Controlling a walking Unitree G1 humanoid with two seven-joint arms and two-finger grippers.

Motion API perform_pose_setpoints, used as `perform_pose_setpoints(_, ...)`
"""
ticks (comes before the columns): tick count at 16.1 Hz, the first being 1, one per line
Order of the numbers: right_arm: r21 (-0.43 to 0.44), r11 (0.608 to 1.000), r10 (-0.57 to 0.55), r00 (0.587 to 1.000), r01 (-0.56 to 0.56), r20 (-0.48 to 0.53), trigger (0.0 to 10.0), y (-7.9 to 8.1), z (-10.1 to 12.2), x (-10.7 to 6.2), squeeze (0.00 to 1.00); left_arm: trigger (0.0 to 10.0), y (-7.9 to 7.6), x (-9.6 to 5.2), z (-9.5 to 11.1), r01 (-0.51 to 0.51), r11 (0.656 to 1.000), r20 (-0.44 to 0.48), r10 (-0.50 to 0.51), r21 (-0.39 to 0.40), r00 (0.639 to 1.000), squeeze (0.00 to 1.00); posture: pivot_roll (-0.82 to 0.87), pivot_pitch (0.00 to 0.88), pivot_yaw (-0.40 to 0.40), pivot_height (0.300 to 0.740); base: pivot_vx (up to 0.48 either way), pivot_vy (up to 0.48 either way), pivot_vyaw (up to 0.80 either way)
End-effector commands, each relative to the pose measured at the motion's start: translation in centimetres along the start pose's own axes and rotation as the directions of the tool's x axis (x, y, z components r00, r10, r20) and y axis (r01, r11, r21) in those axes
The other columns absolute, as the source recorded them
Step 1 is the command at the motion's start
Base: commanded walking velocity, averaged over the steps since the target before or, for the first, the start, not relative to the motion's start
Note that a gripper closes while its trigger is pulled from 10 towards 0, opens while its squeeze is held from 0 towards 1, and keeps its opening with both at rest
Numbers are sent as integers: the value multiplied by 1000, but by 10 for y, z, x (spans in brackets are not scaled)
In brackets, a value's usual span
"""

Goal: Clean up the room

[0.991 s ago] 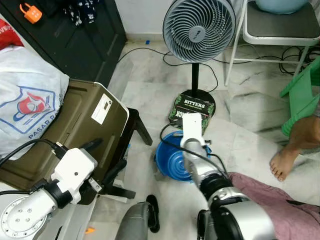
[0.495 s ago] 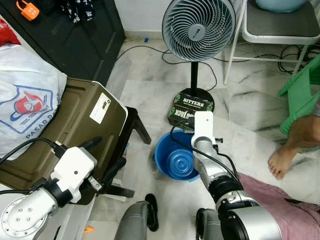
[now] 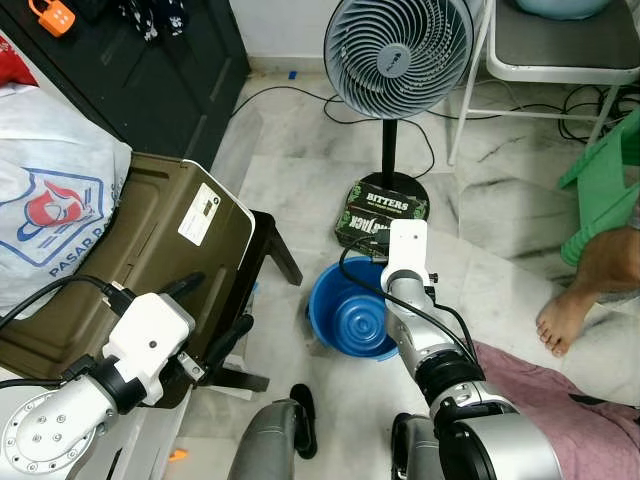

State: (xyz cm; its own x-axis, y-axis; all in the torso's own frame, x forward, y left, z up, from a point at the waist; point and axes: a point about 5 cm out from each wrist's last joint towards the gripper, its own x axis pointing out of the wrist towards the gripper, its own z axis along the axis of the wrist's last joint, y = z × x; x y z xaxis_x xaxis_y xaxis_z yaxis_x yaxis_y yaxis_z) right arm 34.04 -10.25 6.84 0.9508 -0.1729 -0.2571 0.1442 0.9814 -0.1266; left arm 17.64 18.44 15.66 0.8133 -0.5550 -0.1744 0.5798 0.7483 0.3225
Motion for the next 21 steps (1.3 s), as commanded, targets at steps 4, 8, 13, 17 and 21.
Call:
perform_pose_setpoints(4, 55, 998, 1, 999, -3, 37, 10000, 4, 8, -1, 1000, 10000, 4, -3, -4, -29, 999, -27, 29, 17, 999, 0, 197, 296, 179, 740, 0, 0, 0)
perform_pose_setpoints(8, 72, 997, -14, 998, 9, 58, 10000, 1, 14, 2, 1000, 10000, 7, -3, -4, -46, 998, -29, 47, 31, 998, 0, 201, 296, 184, 740, 0, 0, 0)
perform_pose_setpoints(13, 103, 993, 41, 994, -51, 97, 10000, 12, 19, -4, 1000, 10000, 8, -2, -4, -69, 997, -26, 70, 41, 997, 0, 194, 296, 186, 740, 0, 0, 0)
perform_pose_setpoints(17, 111, 969, 210, 972, -221, 104, 10000, 24, 11, -28, 1000, 10000, 8, 12, -5, -106, 994, 8, 105, 20, 994, 0, 129, 271, 150, 740, 0, 0, 0)
perform_pose_setpoints(21, 69, 950, 296, 950, -304, 104, 10000, -13, 6, -55, 1000, 10000, 2, 41, -1, -146, 989, 90, 148, -24, 985, 0, 31, 212, 107, 740, 0, 0, 0)
